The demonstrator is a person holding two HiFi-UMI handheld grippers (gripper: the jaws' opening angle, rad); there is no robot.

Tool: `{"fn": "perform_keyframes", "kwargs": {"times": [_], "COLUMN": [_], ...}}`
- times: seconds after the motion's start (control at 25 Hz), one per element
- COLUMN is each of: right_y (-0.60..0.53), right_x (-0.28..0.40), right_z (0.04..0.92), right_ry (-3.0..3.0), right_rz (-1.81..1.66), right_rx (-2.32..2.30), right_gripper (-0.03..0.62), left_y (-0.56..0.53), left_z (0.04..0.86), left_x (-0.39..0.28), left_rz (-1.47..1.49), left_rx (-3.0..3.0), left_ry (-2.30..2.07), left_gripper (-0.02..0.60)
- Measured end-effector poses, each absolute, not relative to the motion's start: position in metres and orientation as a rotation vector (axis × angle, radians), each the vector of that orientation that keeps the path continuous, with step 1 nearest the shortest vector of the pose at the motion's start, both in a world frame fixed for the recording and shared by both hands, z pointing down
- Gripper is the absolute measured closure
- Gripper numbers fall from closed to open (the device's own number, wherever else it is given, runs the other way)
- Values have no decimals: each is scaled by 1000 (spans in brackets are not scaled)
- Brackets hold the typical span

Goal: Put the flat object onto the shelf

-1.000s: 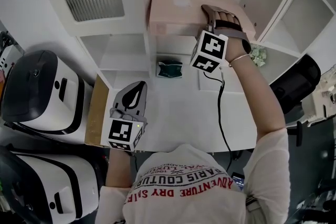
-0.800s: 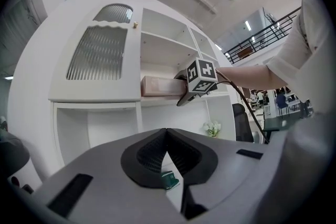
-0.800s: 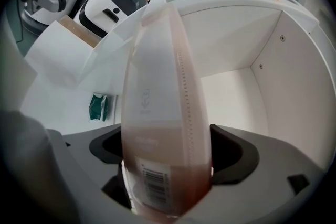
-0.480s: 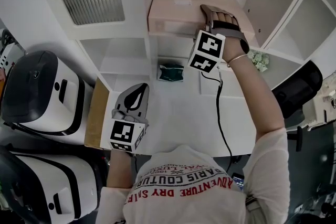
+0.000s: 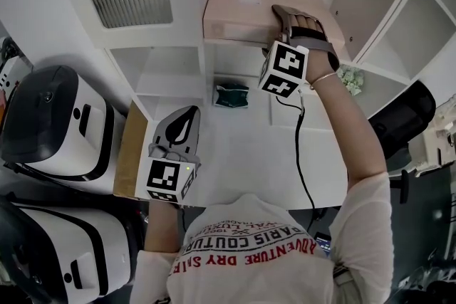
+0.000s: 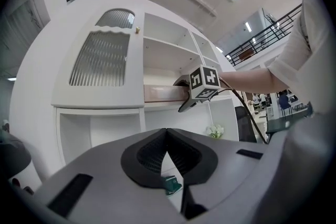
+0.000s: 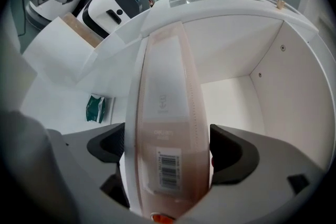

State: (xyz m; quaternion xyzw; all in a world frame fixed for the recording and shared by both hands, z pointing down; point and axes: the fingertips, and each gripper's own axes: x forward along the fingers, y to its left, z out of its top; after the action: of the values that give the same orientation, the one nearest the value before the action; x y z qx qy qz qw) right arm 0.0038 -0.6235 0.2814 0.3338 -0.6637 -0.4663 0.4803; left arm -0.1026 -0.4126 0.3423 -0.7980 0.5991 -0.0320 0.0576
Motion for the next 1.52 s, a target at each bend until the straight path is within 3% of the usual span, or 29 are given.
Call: {"fn": "perform_keyframes", "kwargs": {"times": [0.48, 0.52, 0.56, 0.6, 0.68, 0.8, 1.24, 1.52], "right_y": [-527, -519, -511, -504, -492, -471, -380, -360], "right_x": [21, 26, 31, 36, 46, 55, 50, 68], "right_z": [258, 253, 248, 245, 245, 247, 296, 351], "right_ry": [-1847, -1906, -1957, -1991, -2027, -2101, -2478, -2622], "right_rz": [-1114, -1091, -1076, -1066, -1041, -1001, -736, -362], "right_rx": [969, 1034, 1106, 1168, 1251, 1356, 1446, 1475], "right_gripper": [135, 201, 337, 408, 417, 535, 566, 568], "left_y": [-381, -377, -374, -370, -364, -353, -327, -321], "left_z": [325, 326, 328, 329, 333, 339, 360, 363], "left_x": [-86, -85, -84, -84, -83, -79, -67, -72], "left_rz": [-74, -78, -82, -85, -89, -109, -155, -135], "left_rx": [-2451, -2461, -2470, -2479, -2498, -2530, -2623, -2609], "left_ry": [1707, 1696, 1690, 1687, 1680, 1653, 1580, 1608], "left_gripper": [568, 568, 568, 568, 568, 568, 568, 568]}}
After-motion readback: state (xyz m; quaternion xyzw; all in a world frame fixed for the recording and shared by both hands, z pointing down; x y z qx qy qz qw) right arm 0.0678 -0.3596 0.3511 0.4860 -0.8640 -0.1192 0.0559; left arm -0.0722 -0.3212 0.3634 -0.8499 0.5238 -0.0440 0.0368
